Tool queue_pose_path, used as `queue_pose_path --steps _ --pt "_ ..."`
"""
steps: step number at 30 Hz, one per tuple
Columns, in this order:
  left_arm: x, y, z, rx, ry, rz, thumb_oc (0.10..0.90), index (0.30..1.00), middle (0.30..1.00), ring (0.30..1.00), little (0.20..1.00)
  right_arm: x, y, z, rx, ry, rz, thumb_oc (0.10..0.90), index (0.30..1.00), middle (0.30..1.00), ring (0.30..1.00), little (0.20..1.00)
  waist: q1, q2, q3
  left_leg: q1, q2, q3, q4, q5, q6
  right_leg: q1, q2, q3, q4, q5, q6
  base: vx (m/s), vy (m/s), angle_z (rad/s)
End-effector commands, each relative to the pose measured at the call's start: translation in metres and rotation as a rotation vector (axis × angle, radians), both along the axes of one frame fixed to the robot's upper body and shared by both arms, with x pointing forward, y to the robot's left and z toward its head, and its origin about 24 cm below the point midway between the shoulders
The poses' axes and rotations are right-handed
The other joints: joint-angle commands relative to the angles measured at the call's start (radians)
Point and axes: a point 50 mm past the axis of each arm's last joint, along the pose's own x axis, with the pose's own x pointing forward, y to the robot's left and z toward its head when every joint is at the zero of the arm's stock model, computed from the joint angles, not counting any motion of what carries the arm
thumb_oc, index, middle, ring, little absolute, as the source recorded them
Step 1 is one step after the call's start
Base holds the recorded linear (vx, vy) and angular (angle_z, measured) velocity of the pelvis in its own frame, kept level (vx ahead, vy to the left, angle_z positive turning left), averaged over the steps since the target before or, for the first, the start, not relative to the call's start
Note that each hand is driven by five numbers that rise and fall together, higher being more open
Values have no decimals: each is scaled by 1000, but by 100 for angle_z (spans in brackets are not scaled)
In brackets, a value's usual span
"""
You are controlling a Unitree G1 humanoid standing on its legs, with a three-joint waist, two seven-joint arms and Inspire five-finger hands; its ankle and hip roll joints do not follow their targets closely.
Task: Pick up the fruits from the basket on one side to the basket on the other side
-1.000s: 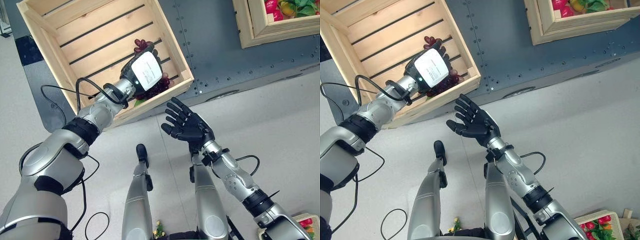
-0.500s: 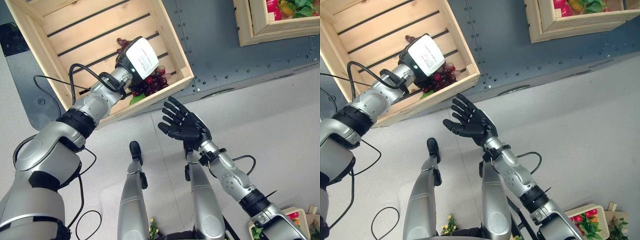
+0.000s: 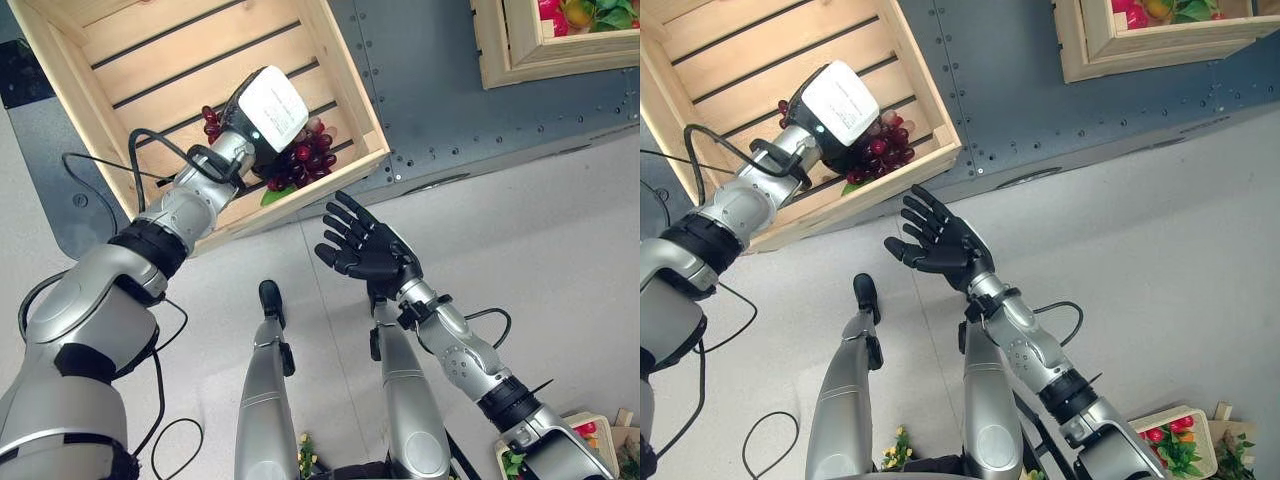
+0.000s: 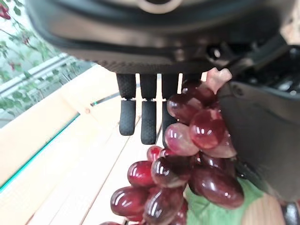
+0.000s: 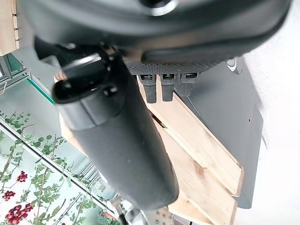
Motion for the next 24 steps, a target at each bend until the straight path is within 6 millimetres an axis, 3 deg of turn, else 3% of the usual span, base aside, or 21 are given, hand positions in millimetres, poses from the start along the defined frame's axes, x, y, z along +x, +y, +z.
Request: queue_pose_path --steps 1,9,16,20,24 --pt "-6 4 19 -100 -174 -90 400 300 300 300 300 -8 -1 31 101 -175 63 800 900 900 900 900 -5 -3 -3 3 -37 -28 67 -62 21 38 63 -76 -71 94 -80 -32 -10 1" --pt "-30 25 32 -188 -373 -226 400 300 300 300 300 -17 -15 34 70 -237 43 800 900 900 900 900 17 34 -3 133 -44 -30 -5 -58 17 159 55 -78 -123 84 -80 -55 11 -1" --pt "-50 29 34 -122 -431 -307 400 300 300 300 300 -23 -24 40 53 -280 45 800 900 900 900 900 37 56 -3 310 -47 -32 -103 -57 15 324 43 -99 -187 74 -76 -38 2 4" --pt "-60 33 31 -127 -442 -332 400 300 300 300 300 -27 -29 40 54 -293 41 800 900 900 900 900 47 69 -48 390 -47 -37 -176 -47 12 402 35 -115 -239 75 -72 16 -15 11" --pt "-72 38 22 -148 -433 -362 400 300 300 300 300 -33 -32 37 54 -282 42 800 900 900 900 900 59 86 -134 491 -45 -55 -290 -23 6 503 31 -136 -319 82 -68 77 -32 12"
